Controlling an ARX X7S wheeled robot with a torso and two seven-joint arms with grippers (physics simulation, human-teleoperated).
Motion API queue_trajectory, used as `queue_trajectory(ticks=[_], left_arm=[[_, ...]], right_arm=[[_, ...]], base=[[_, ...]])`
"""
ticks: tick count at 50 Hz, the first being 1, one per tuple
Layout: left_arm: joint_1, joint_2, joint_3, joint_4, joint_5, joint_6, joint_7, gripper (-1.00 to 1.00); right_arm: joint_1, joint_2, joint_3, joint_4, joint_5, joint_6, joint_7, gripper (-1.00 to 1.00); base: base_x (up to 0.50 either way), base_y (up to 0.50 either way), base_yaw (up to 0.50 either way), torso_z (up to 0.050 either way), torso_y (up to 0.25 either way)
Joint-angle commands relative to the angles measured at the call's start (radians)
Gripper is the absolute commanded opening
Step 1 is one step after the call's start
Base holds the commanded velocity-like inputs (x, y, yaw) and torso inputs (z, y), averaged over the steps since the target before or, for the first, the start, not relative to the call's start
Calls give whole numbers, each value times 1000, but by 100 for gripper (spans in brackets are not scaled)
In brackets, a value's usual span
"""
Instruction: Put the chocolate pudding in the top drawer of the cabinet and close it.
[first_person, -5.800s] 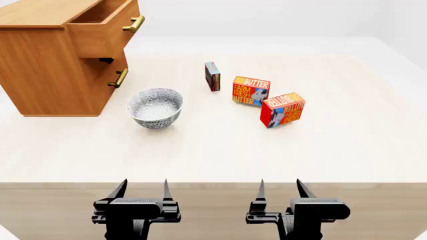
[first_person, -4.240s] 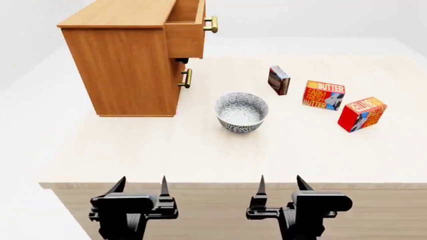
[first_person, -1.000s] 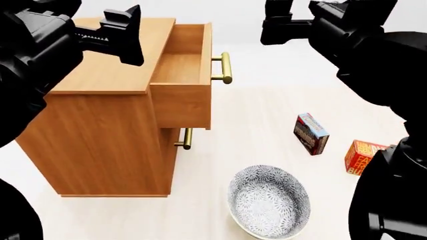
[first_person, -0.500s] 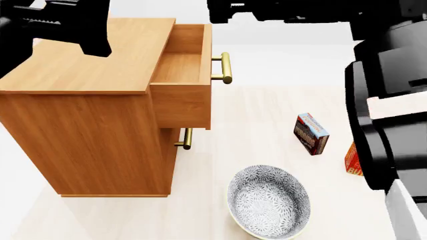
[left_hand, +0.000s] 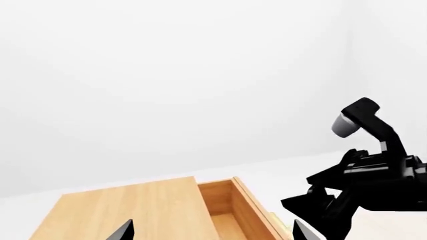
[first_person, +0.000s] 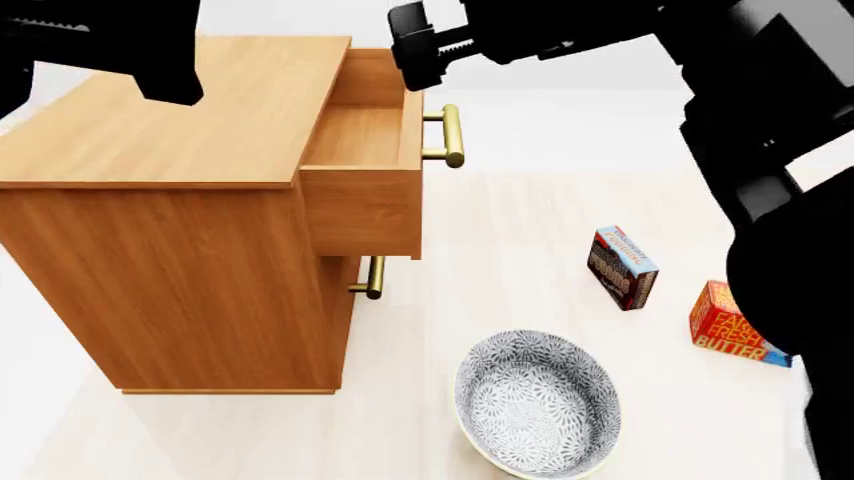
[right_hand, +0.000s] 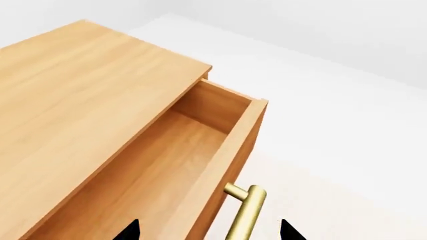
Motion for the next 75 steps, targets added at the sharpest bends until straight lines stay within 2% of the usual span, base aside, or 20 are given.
queue_trajectory(ticks=[1,20,24,40,75], left_arm=[[-9,-12,14,3,-10,16,1,100],[-27,-37,36,12,-39,46,-1,100],[-27,-43,37,16,-43,50,1,100],[-27,-42,12,36,-8,57,53,100],[-66,-108,42,72,-68,94,36,100]], right_arm=[[33,-5,-186,-8,179,-3,85,100],[52,-5,-257,-25,619,-33,299,100],[41,-5,-269,-17,661,-53,342,100],[13,-5,-283,0,709,-104,445,100],[77,-5,-249,-132,679,-108,432,100]], base=[[0,0,0,0,0],[0,0,0,0,0],[0,0,0,0,0],[0,0,0,0,0],[0,0,0,0,-89]])
